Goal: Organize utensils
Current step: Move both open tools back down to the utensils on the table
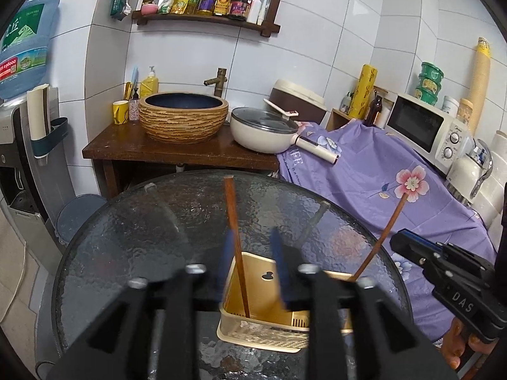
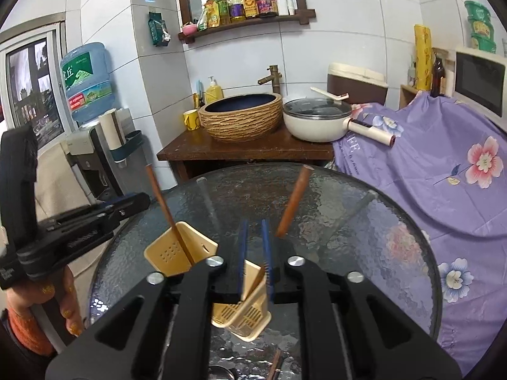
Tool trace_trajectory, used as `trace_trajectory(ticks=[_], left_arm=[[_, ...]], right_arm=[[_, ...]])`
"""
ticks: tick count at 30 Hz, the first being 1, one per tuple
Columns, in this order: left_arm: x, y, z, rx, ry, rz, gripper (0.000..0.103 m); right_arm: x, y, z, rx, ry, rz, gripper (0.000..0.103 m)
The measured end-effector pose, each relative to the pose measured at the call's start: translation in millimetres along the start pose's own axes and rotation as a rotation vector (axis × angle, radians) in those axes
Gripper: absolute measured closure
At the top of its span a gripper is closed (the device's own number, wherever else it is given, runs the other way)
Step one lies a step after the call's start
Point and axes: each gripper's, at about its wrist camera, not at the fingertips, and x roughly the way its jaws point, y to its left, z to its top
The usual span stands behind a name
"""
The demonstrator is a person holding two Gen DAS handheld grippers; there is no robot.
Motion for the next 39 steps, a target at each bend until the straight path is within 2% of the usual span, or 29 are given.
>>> trace_trajectory(ticks=[1, 2, 4, 6, 9, 12, 17, 19, 22, 25, 30, 32, 39], left_arm=[[-7, 1, -2, -0.015, -0.028, -0.005, 0.048], [-13, 2, -4, -0.026, -0.048, -0.011, 0.038], [-26, 4, -9, -0.037, -0.075, -0.027, 0.031], [-36, 8, -19, -0.038, -0.078, -0.018, 0.019], [-45, 15, -35, -0.063, -0.059, -0.008, 0.009], [-48, 23, -63, -0.056, 0.004, 0.022, 0.006], [-44, 34, -122, -0.011, 0.1, 0.143, 0.006], [-39, 39, -144, -0.004, 0.158, 0.153, 0.007], [-36, 44, -165, 0.011, 0.196, 0.184, 0.01], [-34, 49, -183, 0.009, 0.242, 0.188, 0.024], [-32, 51, -210, 0.011, 0.301, 0.172, 0.05], [-29, 51, -215, 0.008, 0.321, 0.159, 0.054], [-29, 51, -225, -0.009, 0.333, 0.149, 0.057]], right_arm=[[-5, 0, -4, -0.005, -0.017, -0.009, 0.046], [-9, 1, -7, -0.001, -0.034, -0.009, 0.043], [-22, 1, -15, 0.002, -0.073, -0.001, 0.043], [-30, 2, -24, -0.002, -0.078, -0.008, 0.043], [-38, -1, -46, 0.006, -0.049, -0.031, 0.043], [-39, -4, -77, 0.011, 0.022, -0.033, 0.042], [-21, -3, -140, -0.056, 0.185, -0.109, 0.041], [-14, -6, -167, -0.044, 0.243, -0.127, 0.041], [-9, -11, -191, -0.021, 0.29, -0.144, 0.041], [-9, -15, -214, -0.011, 0.334, -0.174, 0.042], [-9, -15, -234, -0.022, 0.369, -0.192, 0.047], [-10, -15, -238, -0.021, 0.371, -0.178, 0.047], [-10, -11, -240, -0.026, 0.387, -0.171, 0.049]])
